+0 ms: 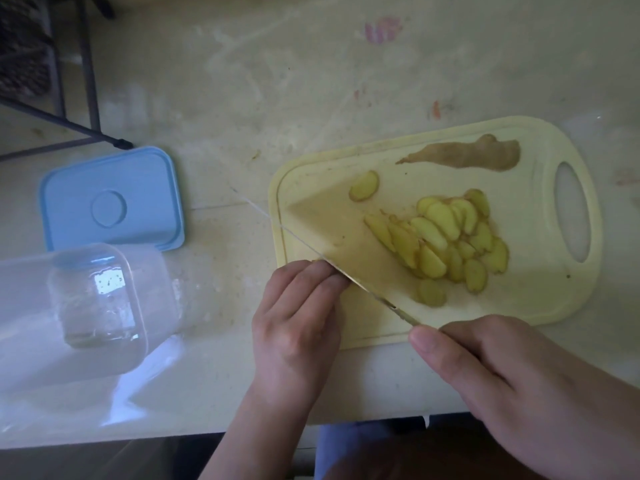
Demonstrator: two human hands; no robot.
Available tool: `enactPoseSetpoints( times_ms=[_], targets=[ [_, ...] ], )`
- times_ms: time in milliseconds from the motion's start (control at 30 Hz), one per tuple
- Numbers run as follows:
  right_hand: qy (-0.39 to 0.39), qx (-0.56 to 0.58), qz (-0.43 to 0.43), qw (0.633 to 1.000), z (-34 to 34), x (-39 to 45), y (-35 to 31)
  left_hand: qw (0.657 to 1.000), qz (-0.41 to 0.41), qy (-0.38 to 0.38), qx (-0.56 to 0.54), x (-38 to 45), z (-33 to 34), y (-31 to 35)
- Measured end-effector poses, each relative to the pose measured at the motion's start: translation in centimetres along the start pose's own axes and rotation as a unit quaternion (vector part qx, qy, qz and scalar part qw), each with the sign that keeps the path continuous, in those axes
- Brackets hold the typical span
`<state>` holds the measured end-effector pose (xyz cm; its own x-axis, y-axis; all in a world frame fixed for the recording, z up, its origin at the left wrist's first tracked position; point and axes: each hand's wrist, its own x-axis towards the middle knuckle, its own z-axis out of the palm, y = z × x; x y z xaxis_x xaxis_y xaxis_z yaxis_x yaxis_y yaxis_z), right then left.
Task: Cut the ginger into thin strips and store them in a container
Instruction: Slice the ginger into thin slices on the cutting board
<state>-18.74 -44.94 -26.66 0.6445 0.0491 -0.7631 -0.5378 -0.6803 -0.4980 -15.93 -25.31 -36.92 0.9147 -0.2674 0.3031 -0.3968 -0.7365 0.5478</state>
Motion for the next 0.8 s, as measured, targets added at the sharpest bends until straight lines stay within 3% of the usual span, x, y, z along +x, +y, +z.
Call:
enactPoseSetpoints(
  times_ms=[800],
  targets=[
    [-0.012,-0.031,0.045,0.998,-0.09,-0.80,-0.88,1.000,0.006,0.000,-0.029,-0.09,-0.04,-0.38]
  ],
)
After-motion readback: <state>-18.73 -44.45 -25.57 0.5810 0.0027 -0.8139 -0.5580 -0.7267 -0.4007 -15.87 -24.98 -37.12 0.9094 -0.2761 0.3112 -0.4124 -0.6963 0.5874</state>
